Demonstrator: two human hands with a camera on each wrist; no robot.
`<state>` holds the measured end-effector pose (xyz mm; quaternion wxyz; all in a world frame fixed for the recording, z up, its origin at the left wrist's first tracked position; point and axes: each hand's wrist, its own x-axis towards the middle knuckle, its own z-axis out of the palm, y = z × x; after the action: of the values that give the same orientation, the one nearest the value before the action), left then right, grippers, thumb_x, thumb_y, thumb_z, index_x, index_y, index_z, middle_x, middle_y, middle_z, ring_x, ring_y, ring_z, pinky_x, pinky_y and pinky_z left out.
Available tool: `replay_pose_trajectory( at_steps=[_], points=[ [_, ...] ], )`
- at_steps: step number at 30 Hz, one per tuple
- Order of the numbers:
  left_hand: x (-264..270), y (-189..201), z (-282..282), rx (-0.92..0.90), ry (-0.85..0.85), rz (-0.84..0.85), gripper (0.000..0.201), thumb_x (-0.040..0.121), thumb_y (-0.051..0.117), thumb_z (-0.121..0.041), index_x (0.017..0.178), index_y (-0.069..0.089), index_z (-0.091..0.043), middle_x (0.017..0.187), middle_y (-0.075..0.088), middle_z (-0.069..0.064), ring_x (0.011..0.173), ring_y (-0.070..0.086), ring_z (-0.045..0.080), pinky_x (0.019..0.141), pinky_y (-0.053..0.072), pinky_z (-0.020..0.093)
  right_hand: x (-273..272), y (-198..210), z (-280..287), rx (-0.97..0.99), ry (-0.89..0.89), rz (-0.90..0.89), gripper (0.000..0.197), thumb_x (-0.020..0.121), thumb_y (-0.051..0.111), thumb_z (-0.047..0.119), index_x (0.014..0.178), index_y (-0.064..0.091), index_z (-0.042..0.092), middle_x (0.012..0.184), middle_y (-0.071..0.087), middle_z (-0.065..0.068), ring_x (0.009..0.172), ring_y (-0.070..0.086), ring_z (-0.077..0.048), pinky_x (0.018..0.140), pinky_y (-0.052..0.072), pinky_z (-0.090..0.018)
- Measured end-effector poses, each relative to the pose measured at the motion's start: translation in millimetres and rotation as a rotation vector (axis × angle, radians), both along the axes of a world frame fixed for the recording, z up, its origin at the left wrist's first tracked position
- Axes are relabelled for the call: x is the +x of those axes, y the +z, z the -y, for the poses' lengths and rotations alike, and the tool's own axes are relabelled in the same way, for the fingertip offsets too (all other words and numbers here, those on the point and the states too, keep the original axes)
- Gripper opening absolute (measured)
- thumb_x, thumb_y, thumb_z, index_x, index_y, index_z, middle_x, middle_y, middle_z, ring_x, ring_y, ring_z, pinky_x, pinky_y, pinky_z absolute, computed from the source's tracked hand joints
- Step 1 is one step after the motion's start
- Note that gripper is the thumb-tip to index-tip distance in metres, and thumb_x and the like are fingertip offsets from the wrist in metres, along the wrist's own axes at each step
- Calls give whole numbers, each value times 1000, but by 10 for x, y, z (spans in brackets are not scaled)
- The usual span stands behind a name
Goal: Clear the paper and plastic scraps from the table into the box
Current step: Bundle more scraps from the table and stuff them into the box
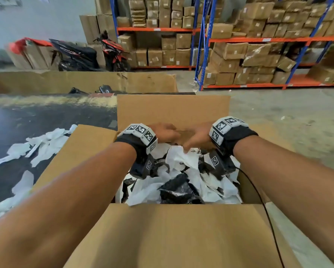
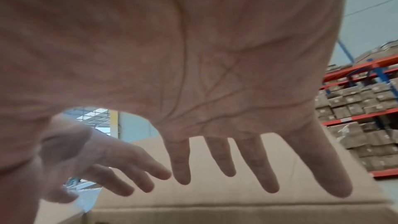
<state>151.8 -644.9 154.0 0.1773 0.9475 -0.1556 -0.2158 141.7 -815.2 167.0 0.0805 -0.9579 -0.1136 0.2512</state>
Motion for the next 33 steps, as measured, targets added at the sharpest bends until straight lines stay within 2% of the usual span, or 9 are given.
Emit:
replay_pose_trajectory(
  at_steps=[5, 8, 12, 15, 18, 21, 24, 29, 33],
  points=[
    [51, -532, 51, 354, -27, -235, 146, 39, 93, -65, 157, 8, -48, 166, 26, 1, 147, 34, 31, 115, 38, 48, 153, -498, -101, -187, 117, -158, 129, 61, 81, 69, 160, 7, 31, 165, 17, 1, 150, 24, -29, 119, 27, -49],
    [110, -863, 29, 443, 2, -333, 148, 54, 96, -52, 159, -8, -40, 168, 17, 7, 149, 29, 35, 116, 37, 51, 190, -875, -41, -206, 108, -176, 117, 81, 79, 47, 160, -4, 21, 167, 2, -9, 152, 12, -33, 118, 20, -45],
    [141, -1221, -1, 505, 11, -347, 143, 69, 92, -41, 159, -17, -26, 168, 16, 9, 150, 27, 32, 120, 27, 42, 238, -1269, 75, -275, 194, -129, 130, 71, 85, 52, 159, -9, 29, 166, 7, -15, 148, 25, -37, 115, 31, -50],
    [141, -1345, -40, 499, -26, -291, 123, 80, 85, -27, 161, -7, -20, 168, 10, 12, 153, 19, 30, 116, 19, 35, 214, -1417, 147, -306, 182, -39, 106, 83, 76, 44, 159, 8, 16, 161, 25, -16, 141, 39, -35, 105, 41, -42],
    [220, -1302, -109, 594, -103, -318, 137, 67, 92, -46, 161, -7, -31, 167, 13, 10, 151, 20, 35, 119, 28, 48, 212, -1465, 174, -280, 173, 14, 78, 95, 62, 37, 156, 24, 8, 158, 32, -15, 138, 43, -33, 100, 44, -43],
    [257, -1134, -136, 649, -152, -267, 148, 51, 93, -63, 160, -4, -40, 167, 15, 8, 151, 22, 37, 119, 30, 55, 255, -1367, 108, -311, 211, -85, 113, 68, 78, 65, 155, 29, 12, 155, 38, -14, 134, 46, -36, 101, 47, -47],
    [337, -1012, -188, 603, -105, -204, 151, 48, 93, -64, 159, -8, -43, 167, 6, 10, 153, 12, 38, 119, 27, 59, 379, -1218, 141, -345, 246, -116, 153, 38, 75, 86, 160, 5, 25, 165, 14, -14, 146, 29, -40, 112, 36, -58],
    [272, -1146, -350, 397, -26, -440, 150, 35, 98, -62, 156, 10, -50, 160, 34, -9, 145, 36, 28, 116, 37, 49, 307, -1032, 264, -302, 164, -266, 154, 43, 88, 72, 158, -8, 37, 167, 8, -1, 149, 25, -33, 115, 34, -54],
    [216, -1045, -369, 140, 57, -444, 137, 39, 94, -68, 155, 25, -41, 150, 47, -11, 131, 50, 21, 114, 39, 45, 305, -1054, 319, -137, 152, -310, 149, 25, 87, 78, 155, 25, 40, 158, 37, 7, 141, 43, -27, 110, 42, -49]
  ],
)
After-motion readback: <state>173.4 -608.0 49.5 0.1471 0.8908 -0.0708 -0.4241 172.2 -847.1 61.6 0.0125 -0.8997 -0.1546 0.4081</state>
